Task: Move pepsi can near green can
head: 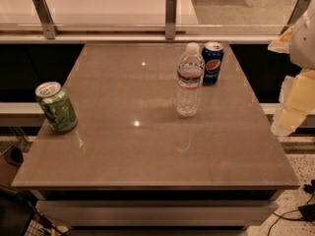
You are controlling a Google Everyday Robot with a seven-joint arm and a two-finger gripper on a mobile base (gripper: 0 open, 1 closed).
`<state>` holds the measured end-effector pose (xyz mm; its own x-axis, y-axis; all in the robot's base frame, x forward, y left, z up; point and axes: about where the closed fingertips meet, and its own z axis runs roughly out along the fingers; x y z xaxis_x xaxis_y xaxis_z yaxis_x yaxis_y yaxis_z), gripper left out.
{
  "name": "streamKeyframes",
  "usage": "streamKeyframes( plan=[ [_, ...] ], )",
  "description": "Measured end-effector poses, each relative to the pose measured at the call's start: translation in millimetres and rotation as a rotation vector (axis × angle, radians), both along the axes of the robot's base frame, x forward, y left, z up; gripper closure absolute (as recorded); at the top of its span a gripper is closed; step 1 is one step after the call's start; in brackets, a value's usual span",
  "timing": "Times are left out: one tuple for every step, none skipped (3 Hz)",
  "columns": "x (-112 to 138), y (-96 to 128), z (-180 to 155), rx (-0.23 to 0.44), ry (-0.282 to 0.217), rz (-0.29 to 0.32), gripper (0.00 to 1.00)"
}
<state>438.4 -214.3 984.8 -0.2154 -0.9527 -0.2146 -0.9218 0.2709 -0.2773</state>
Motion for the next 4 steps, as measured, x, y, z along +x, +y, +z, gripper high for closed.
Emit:
streamKeyframes(
  plan=[
    [3.3, 0.0, 1.1, 0.013, -0.013, -0.003, 0.00],
    [18.1, -1.4, -3.1, 0.073, -0.041, -0.021, 0.00],
    [42.4, -8.0, -15.0, 0.168, -0.075, -0.070, 0.00],
    [67.5, -11.7, -36.1, 0.288, -0.110, -0.120, 0.00]
  ],
)
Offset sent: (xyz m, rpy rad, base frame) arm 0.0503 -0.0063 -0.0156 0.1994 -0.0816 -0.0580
